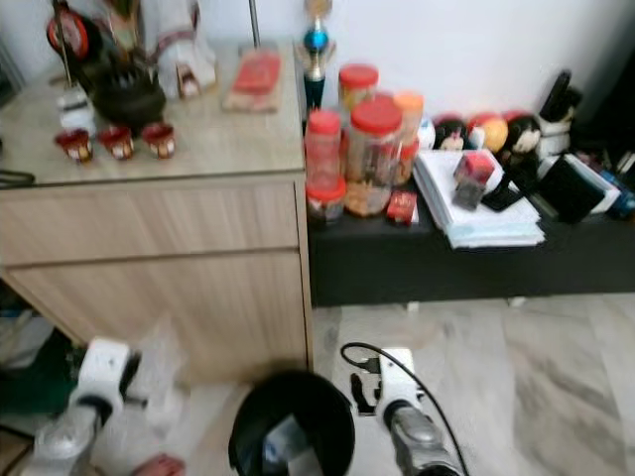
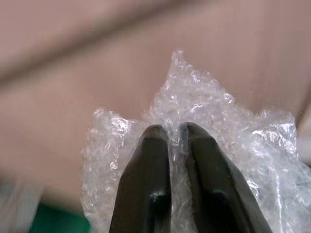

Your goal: Picking trash to rubbish bin

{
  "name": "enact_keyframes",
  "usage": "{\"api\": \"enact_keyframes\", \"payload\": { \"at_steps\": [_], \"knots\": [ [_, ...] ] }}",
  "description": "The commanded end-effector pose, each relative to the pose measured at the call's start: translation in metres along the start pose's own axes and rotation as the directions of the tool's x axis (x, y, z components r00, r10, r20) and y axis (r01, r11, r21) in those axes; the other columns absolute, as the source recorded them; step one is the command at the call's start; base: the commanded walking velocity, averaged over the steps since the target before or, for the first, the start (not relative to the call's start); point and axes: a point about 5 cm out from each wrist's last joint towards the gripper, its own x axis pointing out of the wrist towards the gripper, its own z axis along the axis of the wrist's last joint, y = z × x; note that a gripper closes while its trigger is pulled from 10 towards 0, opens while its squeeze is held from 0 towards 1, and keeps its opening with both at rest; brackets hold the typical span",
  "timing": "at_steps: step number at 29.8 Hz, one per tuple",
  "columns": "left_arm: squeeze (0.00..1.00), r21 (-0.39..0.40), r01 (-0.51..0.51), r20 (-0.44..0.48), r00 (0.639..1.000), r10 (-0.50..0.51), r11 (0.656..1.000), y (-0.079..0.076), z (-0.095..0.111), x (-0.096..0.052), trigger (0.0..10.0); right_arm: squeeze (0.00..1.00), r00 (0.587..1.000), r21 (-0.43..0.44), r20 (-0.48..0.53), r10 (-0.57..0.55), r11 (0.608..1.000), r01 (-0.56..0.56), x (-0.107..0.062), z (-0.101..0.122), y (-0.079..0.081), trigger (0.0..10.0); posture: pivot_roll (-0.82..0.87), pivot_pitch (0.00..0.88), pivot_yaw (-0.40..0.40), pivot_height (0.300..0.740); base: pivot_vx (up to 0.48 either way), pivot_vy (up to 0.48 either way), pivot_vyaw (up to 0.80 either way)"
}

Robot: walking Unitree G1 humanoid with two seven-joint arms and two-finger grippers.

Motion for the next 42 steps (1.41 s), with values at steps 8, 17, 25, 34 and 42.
{"api": "enact_keyframes", "payload": {
  "at_steps": [8,17,25,34,42],
  "knots": [
    [0.0,-0.123,0.186,0.088,0.98,-0.176,0.975,-0.04,0.05,0.049,10.0,0.0,0.981,-0.06,0.135,0.139,0.989,-0.132,0.012,0.046,0.03,10.0,0.05,0.066,0.003,0.74,0.0,0.0,0.0],
    [0.0,-0.334,0.273,-0.107,0.94,-0.325,0.902,-0.101,0.031,0.062,10.0,0.0,0.936,-0.127,0.184,0.301,0.951,-0.281,0.014,0.066,0.064,10.0,0.01,0.078,0.013,0.74,0.0,0.0,0.0],
    [0.0,-0.353,0.205,-0.237,0.924,-0.3,0.913,-0.103,0.001,0.049,10.0,0.0,0.938,-0.178,0.177,0.297,0.947,-0.266,0.014,0.062,0.065,10.0,0.01,0.093,0.012,0.74,0.0,0.0,0.0],
    [1.0,-0.359,0.179,-0.254,0.925,-0.281,0.916,-0.099,-0.003,0.047,10.0,0.0,0.934,-0.218,0.173,0.314,0.936,-0.275,0.013,0.06,0.066,10.0,0.0,0.1,0.012,0.74,0.0,0.0,0.0],
    [1.0,-0.362,0.195,-0.239,0.926,-0.293,0.912,-0.104,0.001,0.05,10.0,0.0,0.894,-0.368,0.067,0.443,0.844,-0.39,0.009,0.049,0.071,10.0,-0.01,0.103,0.008,0.74,0.0,0.0,0.0]
  ]
}}
